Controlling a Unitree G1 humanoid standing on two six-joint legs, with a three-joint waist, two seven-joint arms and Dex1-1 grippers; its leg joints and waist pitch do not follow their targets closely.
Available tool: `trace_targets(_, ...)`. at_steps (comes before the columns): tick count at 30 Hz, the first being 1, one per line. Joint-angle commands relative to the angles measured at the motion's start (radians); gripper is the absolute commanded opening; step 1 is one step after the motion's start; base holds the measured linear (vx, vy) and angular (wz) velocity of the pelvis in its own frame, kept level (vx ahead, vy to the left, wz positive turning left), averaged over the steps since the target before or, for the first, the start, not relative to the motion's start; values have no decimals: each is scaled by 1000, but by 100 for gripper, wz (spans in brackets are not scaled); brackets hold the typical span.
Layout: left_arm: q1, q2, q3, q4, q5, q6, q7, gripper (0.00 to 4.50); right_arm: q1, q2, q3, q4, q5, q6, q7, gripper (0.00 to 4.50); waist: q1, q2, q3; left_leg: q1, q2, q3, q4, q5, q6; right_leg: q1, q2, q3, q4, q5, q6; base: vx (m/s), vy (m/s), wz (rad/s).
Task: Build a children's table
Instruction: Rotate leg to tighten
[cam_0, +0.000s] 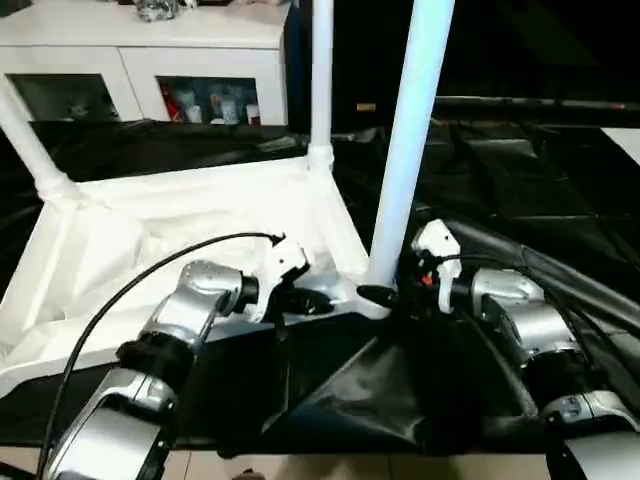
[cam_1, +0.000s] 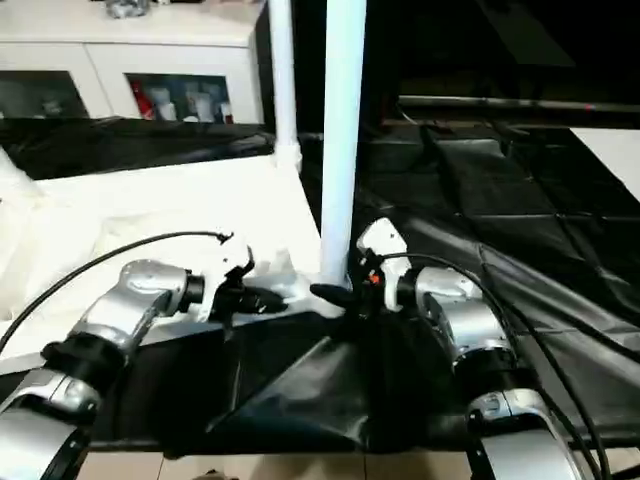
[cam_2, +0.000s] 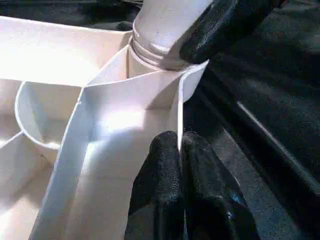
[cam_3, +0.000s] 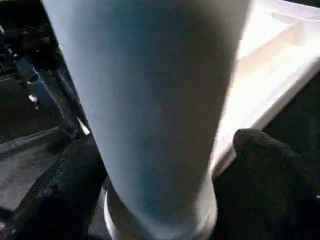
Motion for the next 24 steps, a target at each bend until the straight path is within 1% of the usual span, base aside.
trace_targets(1,10,-14,9,-31,-52,-3,-35,0,-6,5,11,8,-11,-10,-1,385,-4,-15,-63,12,29,-2,-56,-204,64,51,-61,47,-67,-233,-202,0,0,0)
trace_targets(3,11,-14,10,-31,-46,0,-23,0,-4,13,12,9,-11,-6,-7,352,-4,-15,-64,11,29,-2,-57,-200,64,52,-60,48,-66,-222,-200,0,0,0)
trace_targets(5,10,-16,11,-27,-40,1,-7,0,0,21,14,8,-12,0,-13,345,-5,-15,-63,11,28,-2,-57,-202,63,51,-59,48,-66,-224,-198,0,0,0)
trace_targets(7,5,-22,16,-17,-32,4,18,0,9,29,18,5,-15,4,-29,321,-5,-14,-63,11,28,-2,-57,-207,60,51,-60,48,-68,-235,-195,0,0,0)
trace_targets(8,-7,-34,22,4,-21,3,58,0,18,42,17,10,-25,19,-77,321,-5,-14,-62,12,27,-2,-57,-211,58,51,-61,49,-69,-242,-192,0,0,0)
trace_targets(9,-11,-37,23,11,-16,0,71,0,20,47,16,15,-31,24,-101,311,-7,-14,-60,12,27,-3,-60,-215,52,49,-61,49,-72,-257,-186,0,0,0)
trace_targets(10,-22,-50,27,29,-6,4,112,0,23,65,11,31,-43,38,-163,306,-7,-14,-61,12,26,-3,-60,-219,50,51,-61,49,-72,-264,-183,0,0,0)
trace_targets(11,-23,-51,27,31,-6,5,115,0,24,67,10,32,-44,39,-167,301,-8,-14,-62,12,26,-3,-59,-214,45,49,-60,49,-72,-266,-180,0,0,0)
trace_targets(12,-39,-69,31,56,7,9,168,0,28,92,1,50,-57,53,-251,290,-11,-13,-60,14,24,-3,-61,-226,38,47,-60,50,-76,-289,-172,0,0,0)
trace_targets(13,-44,-74,33,63,11,11,184,0,29,100,-2,55,-60,58,-276,278,-10,-12,-59,17,25,-4,-62,-236,32,47,-62,50,-78,-304,-168,0,0,0)
trace_targets(14,-53,-84,35,78,20,14,219,0,31,114,-7,59,-62,61,-308,273,-12,-13,-57,17,23,-4,-64,-254,27,47,-62,50,-82,-336,-159,0,0,0)
trace_targets(15,-65,-95,39,97,28,13,260,0,33,131,-16,63,-64,64,-353,270,-13,-13,-58,21,24,-5,-65,-261,20,45,-62,51,-84,-344,-153,0,0,0)
trace_targets(16,-88,-121,52,132,38,26,349,0,29,168,-42,74,-59,85,-450,269,-13,-12,-58,20,23,-6,-65,-263,17,45,-62,51,-84,-344,-152,0,0,0)
trace_targets(17,-100,-134,60,148,41,35,391,0,27,187,-56,80,-53,97,-494,267,-14,-10,-57,24,24,-5,-67,-269,9,42,-62,52,-87,-348,-151,0,0,0)
trace_targets(18,-124,-167,78,184,43,46,490,0,15,228,-84,95,-43,117,-595,266,-15,-8,-57,24,22,-6,-67,-278,3,43,-61,51,-87,-362,-150,0,0,0)
trace_targets(19,-129,-174,82,191,44,49,512,0,12,236,-89,99,-41,120,-615,265,-15,-9,-56,24,22,-7,-68,-281,1,43,-62,51,-89,-369,-147,0,0,0)
trace_targets(20,-148,-203,88,217,52,46,580,0,-6,276,-113,118,-32,131,-692,265,-15,-11,-56,26,21,-6,-67,-293,2,42,-61,50,-92,-379,-141,0,0,0)
trace_targets(21,-148,-203,88,217,52,46,580,0,-6,276,-113,118,-32,131,-692,265,-13,-10,-57,27,21,-8,-68,-295,1,42,-64,50,-93,-387,-134,0,0,0)
trace_targets(22,-153,-213,85,224,56,42,595,0,-15,292,-123,126,-26,137,-717,265,-15,-12,-57,23,21,-8,-69,-294,5,44,-63,50,-94,-386,-131,0,0,0)
trace_targets(23,-161,-228,86,235,58,34,612,0,-29,310,-124,133,-28,125,-735,265,-15,-9,-58,20,20,-8,-69,-287,8,45,-64,49,-94,-381,-124,0,0,0)
trace_targets(24,-169,-244,82,246,60,12,618,0,-47,323,-102,138,-48,96,-734,265,-15,-10,-58,19,18,-8,-68,-282,11,46,-63,48,-94,-381,-121,0,0,0)
